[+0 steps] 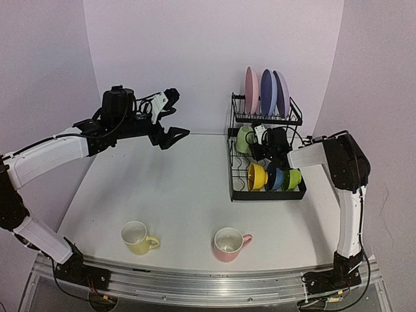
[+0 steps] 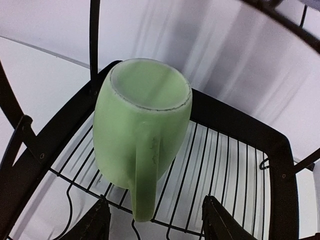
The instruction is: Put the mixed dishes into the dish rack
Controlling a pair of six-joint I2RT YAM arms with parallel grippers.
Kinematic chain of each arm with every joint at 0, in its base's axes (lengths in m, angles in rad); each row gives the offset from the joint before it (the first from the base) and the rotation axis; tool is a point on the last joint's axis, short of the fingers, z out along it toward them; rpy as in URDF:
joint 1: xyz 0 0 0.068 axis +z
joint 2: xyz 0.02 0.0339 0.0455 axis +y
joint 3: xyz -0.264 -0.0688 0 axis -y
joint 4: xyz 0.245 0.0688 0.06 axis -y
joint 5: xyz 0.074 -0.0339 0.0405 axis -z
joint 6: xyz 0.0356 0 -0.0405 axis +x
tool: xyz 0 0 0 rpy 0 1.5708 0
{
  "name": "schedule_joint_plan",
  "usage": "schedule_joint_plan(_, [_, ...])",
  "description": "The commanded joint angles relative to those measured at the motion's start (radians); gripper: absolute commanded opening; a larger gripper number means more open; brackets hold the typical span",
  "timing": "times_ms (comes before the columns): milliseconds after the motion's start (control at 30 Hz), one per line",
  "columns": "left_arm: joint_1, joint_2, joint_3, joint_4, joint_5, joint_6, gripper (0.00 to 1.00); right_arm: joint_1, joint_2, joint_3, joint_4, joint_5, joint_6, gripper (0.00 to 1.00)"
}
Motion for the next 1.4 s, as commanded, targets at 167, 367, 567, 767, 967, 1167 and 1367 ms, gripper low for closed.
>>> schedule_joint_plan(167, [0.014, -0.011, 0.046, -0.402, 0.117, 0.131, 0.93, 0.005, -0.209, -0.142, 0.016, 0.01, -0.057, 0.62])
schedule_joint_plan(367, [0.023, -0.075, -0.032, -0.844, 0.234, 0.275, 0.92, 0.024, -0.33, -0.271, -0.025, 0.009, -0.084, 0.75])
schedule_joint_plan(567, [0.023, -0.162, -0.128, -1.045, 0.215, 0.425, 0.92, 0.034, -0.374, -0.292, -0.068, 0.014, -0.082, 0.79])
schedule_joint_plan(767, [0.023, -0.191, -0.239, -1.001, 0.066, 0.427, 0.92, 0.043, -0.409, -0.296, -0.102, -0.002, -0.074, 0.79])
schedule_joint_plan(967, [0.022, -0.205, -0.328, -0.958, -0.007, 0.45, 0.89, 0.067, -0.488, -0.304, -0.191, -0.007, -0.078, 0.79])
schedule_joint_plan(1167, [0.017, -0.184, -0.372, -0.886, -0.037, 0.421, 0.85, 0.107, -0.588, -0.326, -0.288, -0.021, -0.052, 0.8])
schedule_joint_plan(1367, [-0.023, -0.113, -0.407, -0.785, -0.102, 0.356, 0.56, 0.148, -0.679, -0.317, -0.426, -0.016, 0.024, 0.81])
